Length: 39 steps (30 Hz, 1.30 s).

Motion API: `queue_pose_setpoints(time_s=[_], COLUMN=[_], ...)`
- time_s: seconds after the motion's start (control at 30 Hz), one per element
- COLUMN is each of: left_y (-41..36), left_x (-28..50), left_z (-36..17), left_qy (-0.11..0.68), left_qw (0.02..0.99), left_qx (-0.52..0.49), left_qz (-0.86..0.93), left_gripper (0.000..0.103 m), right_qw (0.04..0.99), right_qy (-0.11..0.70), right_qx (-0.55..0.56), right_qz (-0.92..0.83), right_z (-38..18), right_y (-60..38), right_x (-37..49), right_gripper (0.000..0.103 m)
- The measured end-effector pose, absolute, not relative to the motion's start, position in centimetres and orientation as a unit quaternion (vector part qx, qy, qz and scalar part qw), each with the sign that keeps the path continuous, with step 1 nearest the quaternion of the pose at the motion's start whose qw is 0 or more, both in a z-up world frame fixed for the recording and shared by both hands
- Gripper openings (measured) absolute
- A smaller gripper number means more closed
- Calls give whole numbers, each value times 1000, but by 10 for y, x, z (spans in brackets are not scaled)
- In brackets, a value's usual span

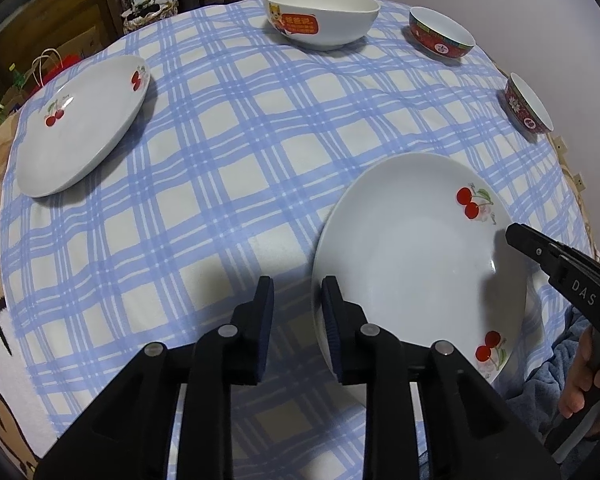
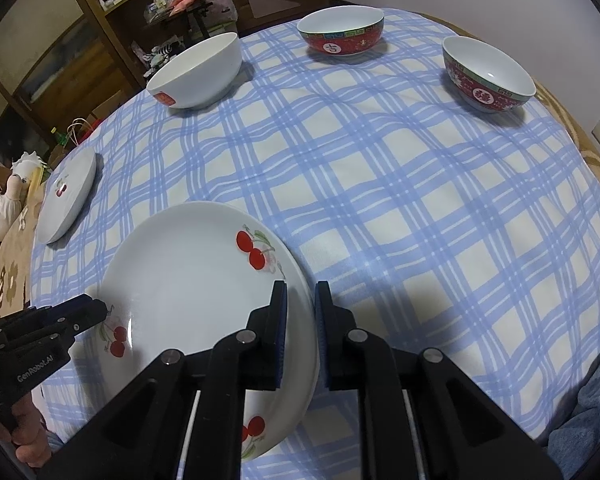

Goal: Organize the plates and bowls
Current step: 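Open both tools to release the plate rims, then raise both tools away from the stacked plates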

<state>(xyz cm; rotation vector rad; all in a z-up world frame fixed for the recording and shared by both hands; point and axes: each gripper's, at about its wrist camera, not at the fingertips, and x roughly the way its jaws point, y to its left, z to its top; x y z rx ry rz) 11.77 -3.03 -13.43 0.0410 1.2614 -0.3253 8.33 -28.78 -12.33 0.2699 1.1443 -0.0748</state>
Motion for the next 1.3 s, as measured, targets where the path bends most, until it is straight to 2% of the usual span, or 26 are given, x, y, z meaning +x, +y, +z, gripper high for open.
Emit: queue_pose_setpoints(time_s=[0.1,0.23,0.3,0.37,0.5,0.57,0.6,0.63,0.67,0.73,1.3], left_y=[-27,-27,-24,-20,-6,3,8,13,20,35,140], left_x=[117,117,118,120,125,131,133,137,142,152,218], left_z=[-133,-129,-126,-120,-102,-94,-90,-88,-86,-85,-70], left_qy=[588,584,580,575,559,553,551,550,550,552,526], left_qw=[795,796,798,803,816,821,823,824,825,827,851], left_qx=[21,41,46,53,62,64,66,69,70,64,5], left_qz=[-148,-157,-154,-148,-135,-124,-119,-115,-107,-87,11], left_gripper=[31,32,35,44,57,74,77,81,82,84,85], right_qw=[830,836,841,846,856,863,867,870,873,878,879], right_qy=[541,532,526,518,505,495,487,483,478,468,459], right_qx=[129,125,125,121,107,102,100,99,98,97,67], right_qz=[-38,-37,-29,-22,-3,8,16,21,27,40,114], right_z=[-123,-117,-111,-104,-89,-80,-75,-72,-70,-65,-58], right_y=[-288,-285,-282,-276,-260,-249,-243,-238,-232,-221,-126], right_x=[83,85,86,88,96,102,105,108,111,119,213], right_gripper=[16,19,28,47,57,73,76,85,93,98,100])
